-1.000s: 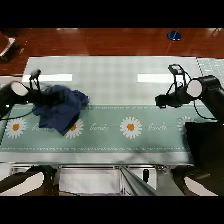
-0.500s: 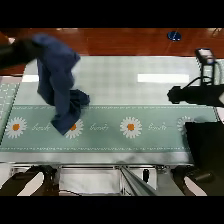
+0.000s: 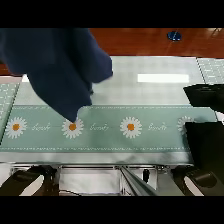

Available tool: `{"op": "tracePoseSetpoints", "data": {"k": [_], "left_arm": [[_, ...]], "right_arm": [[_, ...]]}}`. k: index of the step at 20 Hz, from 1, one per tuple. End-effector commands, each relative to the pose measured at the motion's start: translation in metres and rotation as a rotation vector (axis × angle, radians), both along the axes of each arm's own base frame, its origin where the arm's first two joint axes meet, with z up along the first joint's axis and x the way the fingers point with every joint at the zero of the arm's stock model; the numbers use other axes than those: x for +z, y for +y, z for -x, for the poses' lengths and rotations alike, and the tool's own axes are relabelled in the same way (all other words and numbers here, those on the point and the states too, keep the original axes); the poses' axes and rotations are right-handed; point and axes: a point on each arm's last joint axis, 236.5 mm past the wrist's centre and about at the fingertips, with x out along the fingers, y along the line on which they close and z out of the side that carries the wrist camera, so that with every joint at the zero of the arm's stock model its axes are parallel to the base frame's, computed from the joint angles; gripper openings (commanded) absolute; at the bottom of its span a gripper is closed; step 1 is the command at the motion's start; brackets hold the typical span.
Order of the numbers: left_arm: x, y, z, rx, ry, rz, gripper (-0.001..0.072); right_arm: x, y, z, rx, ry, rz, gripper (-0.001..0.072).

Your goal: Fold the shirts.

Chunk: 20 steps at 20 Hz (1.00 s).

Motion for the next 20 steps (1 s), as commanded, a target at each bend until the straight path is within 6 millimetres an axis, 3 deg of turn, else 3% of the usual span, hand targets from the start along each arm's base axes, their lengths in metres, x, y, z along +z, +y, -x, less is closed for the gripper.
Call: {"op": "tracePoseSetpoints", "data": {"k": [1, 3, 5, 7, 9, 12, 15, 18, 20], "left_arm": [[0.042, -0.033, 0.033, -0.074, -0.160, 0.062, 0.0018], [0.037, -0.064, 0.044, -0.160, -0.151, 0.070, 0.0018], [0.009, -0.104, 0.054, -0.259, -0.116, 0.026, 0.0019], [-0.050, -0.139, 0.055, -0.335, -0.006, -0.032, 0.0018], [-0.120, -0.155, 0.042, -0.349, 0.143, -0.090, 0.0018], [-0.233, -0.146, 0.019, -0.315, 0.385, -0.187, 0.0019], [-0.343, -0.116, 0.018, -0.295, 0.624, -0.299, 0.0019], [-0.442, -0.060, 0.030, -0.238, 0.862, -0.409, 0.0019], [-0.484, -0.033, 0.046, -0.219, 1.008, -0.407, 0.0019]], "right_arm": [[0.013, 0.000, 0.007, 0.003, -0.043, -0.019, 0.0410], [0.013, 0.000, 0.007, 0.002, -0.043, -0.019, 0.0410], [0.013, -0.001, 0.007, -0.001, -0.045, -0.013, 0.0410], [0.013, -0.002, 0.006, -0.003, -0.045, -0.009, 0.0410], [0.012, -0.002, 0.007, -0.003, -0.044, -0.009, 0.0410], [0.011, -0.002, 0.007, -0.003, -0.039, -0.008, 0.0410], [-0.003, -0.002, 0.007, -0.011, -0.006, -0.012, 0.0410], [-0.046, 0.000, 0.007, -0.024, 0.107, -0.013, 0.0410], [-0.081, 0.001, 0.005, -0.029, 0.201, 0.000, 0.0410]]}}
